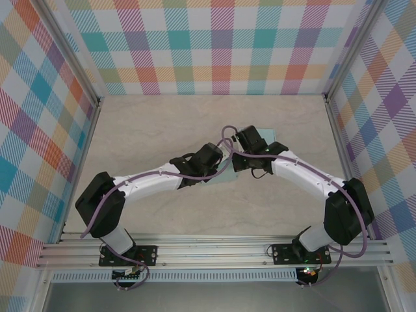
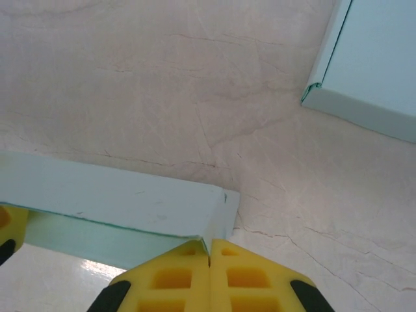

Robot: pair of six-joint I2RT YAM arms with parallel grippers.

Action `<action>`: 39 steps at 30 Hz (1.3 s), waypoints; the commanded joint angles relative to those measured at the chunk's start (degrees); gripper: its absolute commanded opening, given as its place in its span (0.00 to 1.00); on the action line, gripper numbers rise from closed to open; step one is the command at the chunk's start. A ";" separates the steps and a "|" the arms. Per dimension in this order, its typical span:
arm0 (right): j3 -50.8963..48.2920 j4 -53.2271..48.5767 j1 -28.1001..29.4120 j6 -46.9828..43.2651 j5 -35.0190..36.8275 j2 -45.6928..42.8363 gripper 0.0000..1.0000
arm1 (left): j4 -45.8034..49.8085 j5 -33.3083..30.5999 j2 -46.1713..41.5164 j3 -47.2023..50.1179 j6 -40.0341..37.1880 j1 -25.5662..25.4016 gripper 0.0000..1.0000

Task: Fold the paper box

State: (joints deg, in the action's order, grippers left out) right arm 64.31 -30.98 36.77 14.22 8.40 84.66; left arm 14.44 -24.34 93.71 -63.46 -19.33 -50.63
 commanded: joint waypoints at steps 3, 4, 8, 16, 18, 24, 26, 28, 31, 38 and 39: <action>5.25 -2.49 0.44 1.70 -4.32 0.52 0.00 | 1.97 -2.83 4.03 0.18 -1.73 -1.70 0.32; 5.90 -3.21 0.37 2.07 -4.76 0.94 0.00 | 1.97 -3.18 4.35 0.13 -1.97 -1.82 0.32; 8.38 -5.60 0.32 3.28 -5.81 2.15 0.00 | 1.95 -3.47 5.16 0.35 -1.95 -1.95 0.32; 11.79 -9.58 -0.33 7.14 -7.74 2.98 0.00 | -0.14 -3.86 6.61 0.09 -2.23 -2.01 0.32; 11.89 -9.68 -0.68 7.83 -8.21 2.58 0.00 | -0.18 -3.85 6.91 0.00 -2.38 -2.02 0.32; 10.39 -8.96 -1.08 7.27 -6.49 2.04 0.00 | -0.46 -3.22 6.17 0.17 -1.85 -2.06 0.32; 9.29 -8.19 -1.01 6.88 -5.62 2.33 0.00 | -0.66 -2.80 5.07 0.10 -1.18 -2.02 0.33; 8.44 -7.93 -1.05 6.72 -4.36 2.80 0.00 | -0.19 -2.94 3.67 -0.42 -0.33 -2.02 0.35; 7.86 -8.22 -1.01 6.92 -2.37 3.28 0.00 | 0.67 -3.62 1.70 -1.21 1.04 -1.93 0.43; 6.71 -7.43 -1.00 6.66 -1.07 2.66 0.00 | 1.00 -5.84 -1.31 -1.05 4.31 -1.75 0.51; 6.57 -7.38 -0.98 6.70 -1.10 2.53 0.00 | 1.92 -6.21 -1.65 -0.92 5.02 -1.71 0.51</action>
State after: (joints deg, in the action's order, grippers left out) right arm 71.85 -39.68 35.20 20.58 7.70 88.25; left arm 13.41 -30.57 94.21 -64.77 -17.12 -52.31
